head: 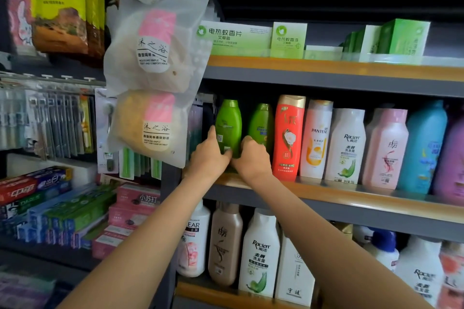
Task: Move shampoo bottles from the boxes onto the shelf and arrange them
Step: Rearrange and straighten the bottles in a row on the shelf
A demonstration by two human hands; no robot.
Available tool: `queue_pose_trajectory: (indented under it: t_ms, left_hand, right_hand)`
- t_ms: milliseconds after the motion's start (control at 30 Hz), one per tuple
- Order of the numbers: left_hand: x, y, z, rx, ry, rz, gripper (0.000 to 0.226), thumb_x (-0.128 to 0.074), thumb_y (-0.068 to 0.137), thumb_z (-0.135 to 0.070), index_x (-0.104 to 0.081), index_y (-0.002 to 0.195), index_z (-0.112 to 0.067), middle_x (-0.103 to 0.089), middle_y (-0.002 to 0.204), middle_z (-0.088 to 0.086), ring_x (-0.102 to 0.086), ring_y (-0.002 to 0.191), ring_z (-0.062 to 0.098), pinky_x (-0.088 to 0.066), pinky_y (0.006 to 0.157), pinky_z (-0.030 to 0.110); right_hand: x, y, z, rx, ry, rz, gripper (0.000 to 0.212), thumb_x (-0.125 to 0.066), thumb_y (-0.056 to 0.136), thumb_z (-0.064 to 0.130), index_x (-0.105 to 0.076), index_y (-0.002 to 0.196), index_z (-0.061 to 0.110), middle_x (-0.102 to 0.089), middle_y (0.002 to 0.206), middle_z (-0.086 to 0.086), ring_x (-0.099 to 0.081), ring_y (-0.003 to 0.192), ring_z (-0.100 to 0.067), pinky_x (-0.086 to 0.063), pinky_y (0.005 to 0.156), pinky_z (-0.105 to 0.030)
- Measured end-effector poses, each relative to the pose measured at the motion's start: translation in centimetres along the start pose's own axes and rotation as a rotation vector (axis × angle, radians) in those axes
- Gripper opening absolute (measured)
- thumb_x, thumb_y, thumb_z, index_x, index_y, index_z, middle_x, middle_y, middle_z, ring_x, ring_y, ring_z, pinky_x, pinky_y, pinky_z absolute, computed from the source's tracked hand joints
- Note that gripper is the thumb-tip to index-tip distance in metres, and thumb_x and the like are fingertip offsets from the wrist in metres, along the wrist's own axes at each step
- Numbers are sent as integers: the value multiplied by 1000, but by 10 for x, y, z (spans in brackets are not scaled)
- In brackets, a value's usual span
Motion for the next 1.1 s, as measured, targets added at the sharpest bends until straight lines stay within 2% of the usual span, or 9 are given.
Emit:
queue_pose_trajectory:
  t_ms: [133, 267, 400, 533, 600, 767, 900, 1000, 1100]
  left_hand:
    - [3, 2, -6, 51, -99, 3, 50, -50, 91, -44, -47, 125, -7, -60, 115, 13, -55, 109, 32, -47, 88, 40]
    - [12, 6, -2, 58, -132, -4, 34, -53, 93, -32, -54, 110, -2, -61, 103, 13, -58, 101, 31, -43, 77, 33]
    - [15, 7, 3, 100, -169, -1, 33, -52, 94, -29, -54, 112, -2, -61, 110, 16, -57, 104, 32, -45, 83, 35]
    - [10, 7, -1, 58, -294, 110, 29, -50, 95, -22, -50, 118, -5, -58, 117, 16, -55, 107, 30, -46, 92, 42]
    - [11, 4, -2, 49, -288, 82, 31, -48, 95, -16, -46, 124, -6, -56, 122, 16, -53, 112, 31, -44, 95, 40]
    - [11, 1, 0, 58, -101, 9, 40, -44, 92, -4, -43, 131, -6, -55, 125, 16, -51, 116, 33, -42, 93, 38]
    - [8, -8, -6, 71, -16, -48, 45, -48, 89, -8, -38, 134, -7, -49, 130, 15, -48, 118, 33, -42, 93, 41]
    - [13, -29, -22, -85, 50, -236, 54, -50, 86, -6, -34, 138, -6, -39, 139, 13, -39, 126, 31, -34, 100, 40]
    - [15, -48, -43, -341, 48, -356, 52, -54, 80, 0, -44, 131, -5, -43, 135, 13, -44, 122, 30, -37, 99, 37]
  right_hand:
    - [-4, -1, 9, 103, 117, 3, 12, -56, 83, 7, -45, 87, 12, -63, 95, -16, -59, 89, -33, -40, 65, -31]
    - [-4, 6, 5, 67, 313, 107, 15, -69, 78, 12, -62, 91, 7, -66, 99, -13, -62, 94, -25, -53, 82, -40]
    - [-12, 10, 5, -84, 307, 234, 49, -69, 81, 13, -43, 123, 7, -55, 107, -9, -62, 86, -28, -55, 82, -46]
    - [-20, 16, 10, -210, 390, 358, 59, -66, 83, 10, -29, 129, 10, -52, 106, -13, -66, 78, -33, -56, 69, -41]
    - [-22, 18, 10, -212, 351, 301, 53, -68, 82, 14, -34, 122, 10, -54, 104, -13, -63, 72, -32, -56, 67, -41]
    - [-16, 15, 11, -138, 162, 108, 26, -63, 86, 23, -49, 100, 7, -62, 112, -18, -63, 99, -36, -50, 81, -39]
    - [-8, 9, 11, -87, 12, 69, 22, -55, 89, 13, -55, 107, -1, -61, 113, -20, -58, 105, -37, -47, 82, -36]
    - [3, 2, 8, -8, -53, 24, 16, -54, 88, 13, -57, 99, 1, -62, 109, -21, -58, 104, -37, -45, 78, -35]
    - [30, -10, -1, 121, 23, -190, 16, -59, 86, 16, -61, 98, 4, -67, 97, -14, -63, 91, -30, -48, 75, -32]
Point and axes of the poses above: each hand's wrist, its own y-axis towards the middle knuckle, its own x-axis out of the back of the hand, z = x × y, the point moved 5 cm from there along y, towards the middle knuckle
